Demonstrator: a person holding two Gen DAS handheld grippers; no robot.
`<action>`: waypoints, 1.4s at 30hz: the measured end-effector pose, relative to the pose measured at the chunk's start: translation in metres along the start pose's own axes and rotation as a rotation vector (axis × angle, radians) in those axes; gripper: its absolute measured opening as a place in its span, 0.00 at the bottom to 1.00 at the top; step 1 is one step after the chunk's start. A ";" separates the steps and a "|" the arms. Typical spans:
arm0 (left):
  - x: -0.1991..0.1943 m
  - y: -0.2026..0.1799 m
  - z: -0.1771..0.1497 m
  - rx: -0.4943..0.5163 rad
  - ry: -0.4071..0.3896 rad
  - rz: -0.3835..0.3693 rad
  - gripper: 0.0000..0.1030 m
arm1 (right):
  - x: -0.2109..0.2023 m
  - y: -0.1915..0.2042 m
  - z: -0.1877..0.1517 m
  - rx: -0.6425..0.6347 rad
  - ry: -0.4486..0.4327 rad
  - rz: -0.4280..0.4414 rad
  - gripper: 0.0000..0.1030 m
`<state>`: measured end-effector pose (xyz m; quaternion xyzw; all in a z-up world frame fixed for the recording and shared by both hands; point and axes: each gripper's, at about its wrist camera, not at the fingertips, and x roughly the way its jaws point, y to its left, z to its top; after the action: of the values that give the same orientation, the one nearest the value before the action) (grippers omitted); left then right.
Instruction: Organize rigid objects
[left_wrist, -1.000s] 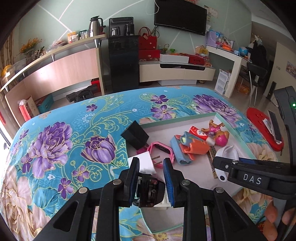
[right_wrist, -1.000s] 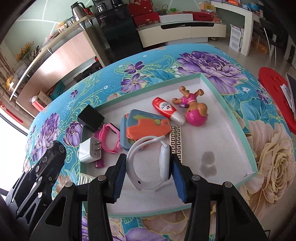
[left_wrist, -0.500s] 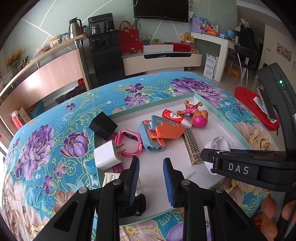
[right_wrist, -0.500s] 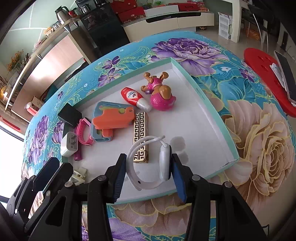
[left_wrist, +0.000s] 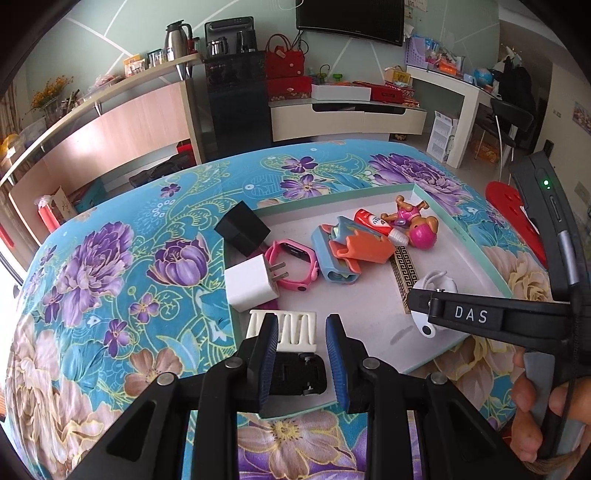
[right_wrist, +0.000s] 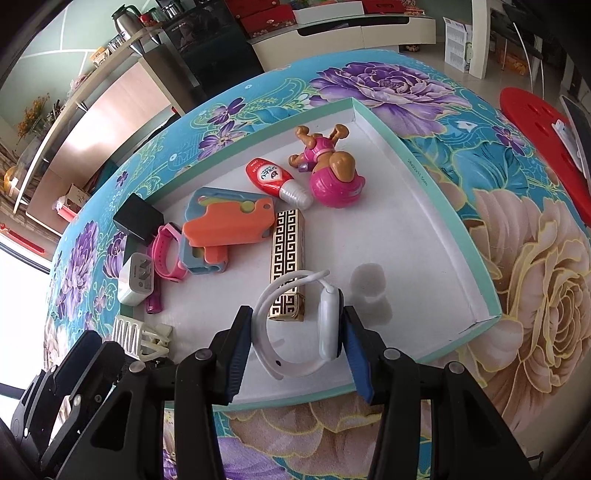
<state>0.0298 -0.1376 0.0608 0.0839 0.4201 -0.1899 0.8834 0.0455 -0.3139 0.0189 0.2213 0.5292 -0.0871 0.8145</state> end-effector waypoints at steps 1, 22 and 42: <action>-0.002 0.004 -0.001 -0.008 0.000 0.004 0.30 | 0.001 0.001 0.000 0.000 0.003 0.003 0.48; -0.046 0.083 -0.041 -0.240 -0.011 0.072 1.00 | -0.032 0.041 -0.029 -0.134 -0.047 -0.056 0.84; -0.048 0.116 -0.093 -0.345 -0.044 0.165 1.00 | -0.034 0.086 -0.093 -0.286 -0.103 -0.060 0.85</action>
<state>-0.0169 0.0095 0.0380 -0.0389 0.4186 -0.0436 0.9063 -0.0136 -0.1988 0.0402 0.0825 0.5002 -0.0466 0.8607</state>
